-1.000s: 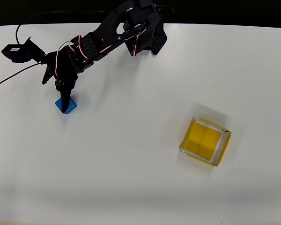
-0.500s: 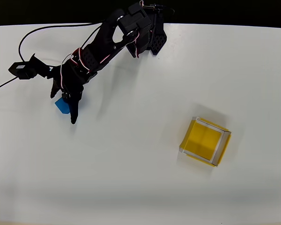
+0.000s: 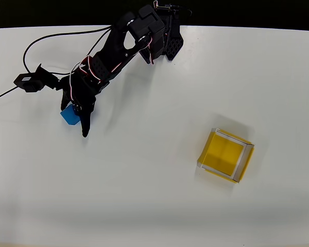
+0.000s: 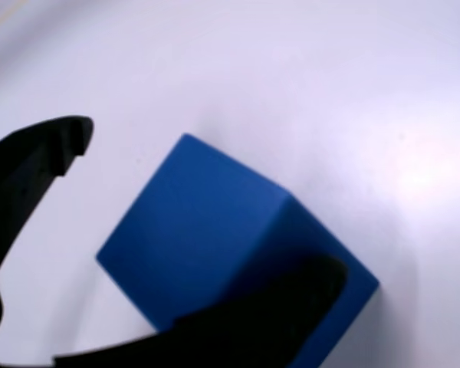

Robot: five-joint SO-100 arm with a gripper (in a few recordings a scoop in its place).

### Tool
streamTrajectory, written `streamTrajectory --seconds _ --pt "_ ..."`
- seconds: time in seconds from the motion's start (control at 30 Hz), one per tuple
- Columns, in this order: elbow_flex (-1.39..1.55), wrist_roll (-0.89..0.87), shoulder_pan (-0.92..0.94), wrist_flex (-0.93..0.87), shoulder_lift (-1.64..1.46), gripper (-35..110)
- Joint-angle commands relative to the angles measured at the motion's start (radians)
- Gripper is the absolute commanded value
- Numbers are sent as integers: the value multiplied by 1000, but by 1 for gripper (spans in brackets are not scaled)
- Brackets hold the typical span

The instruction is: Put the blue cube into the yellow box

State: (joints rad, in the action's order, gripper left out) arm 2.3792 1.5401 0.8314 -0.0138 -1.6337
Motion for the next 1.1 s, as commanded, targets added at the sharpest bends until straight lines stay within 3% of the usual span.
streamTrajectory --seconds 0.0,1.07 --pt "-5 34 9 48 -29 52" --pt "23 92 28 71 -51 26"
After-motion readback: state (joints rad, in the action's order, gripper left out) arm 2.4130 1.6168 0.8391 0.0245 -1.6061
